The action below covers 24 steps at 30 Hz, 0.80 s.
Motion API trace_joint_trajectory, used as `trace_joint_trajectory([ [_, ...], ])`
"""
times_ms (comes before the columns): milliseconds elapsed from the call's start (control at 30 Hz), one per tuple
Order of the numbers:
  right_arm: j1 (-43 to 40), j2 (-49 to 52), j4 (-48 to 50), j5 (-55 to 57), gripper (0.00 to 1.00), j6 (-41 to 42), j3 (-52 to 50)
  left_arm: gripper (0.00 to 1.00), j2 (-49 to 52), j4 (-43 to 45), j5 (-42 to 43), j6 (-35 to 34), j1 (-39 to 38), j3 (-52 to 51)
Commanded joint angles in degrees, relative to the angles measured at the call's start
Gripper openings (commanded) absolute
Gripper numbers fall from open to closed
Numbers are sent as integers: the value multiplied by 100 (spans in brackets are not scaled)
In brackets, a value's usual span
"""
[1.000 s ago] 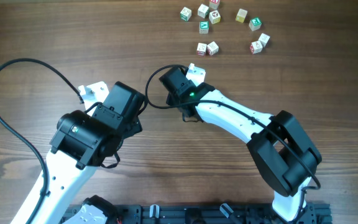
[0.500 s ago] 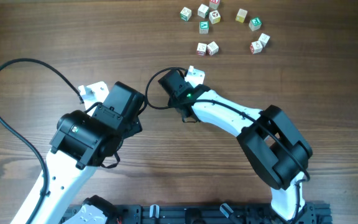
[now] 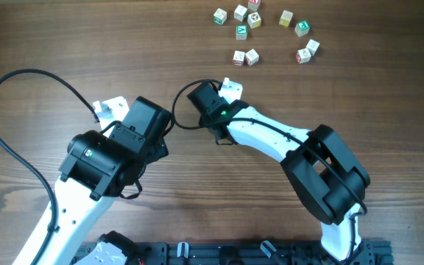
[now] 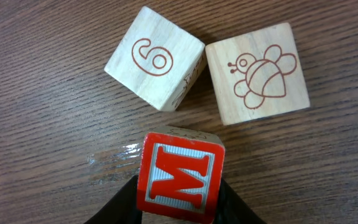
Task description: Form a circle
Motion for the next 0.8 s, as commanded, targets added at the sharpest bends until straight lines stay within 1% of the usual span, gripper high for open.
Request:
trace_joint_trajectory([
  [0,-4,85,26,98,32,-20,-42,100,-42,-4,-15,28,17,-22],
  [767,-7,120,94,223,33,-13,-42,100,-42,-4,-15,28,17,-22],
])
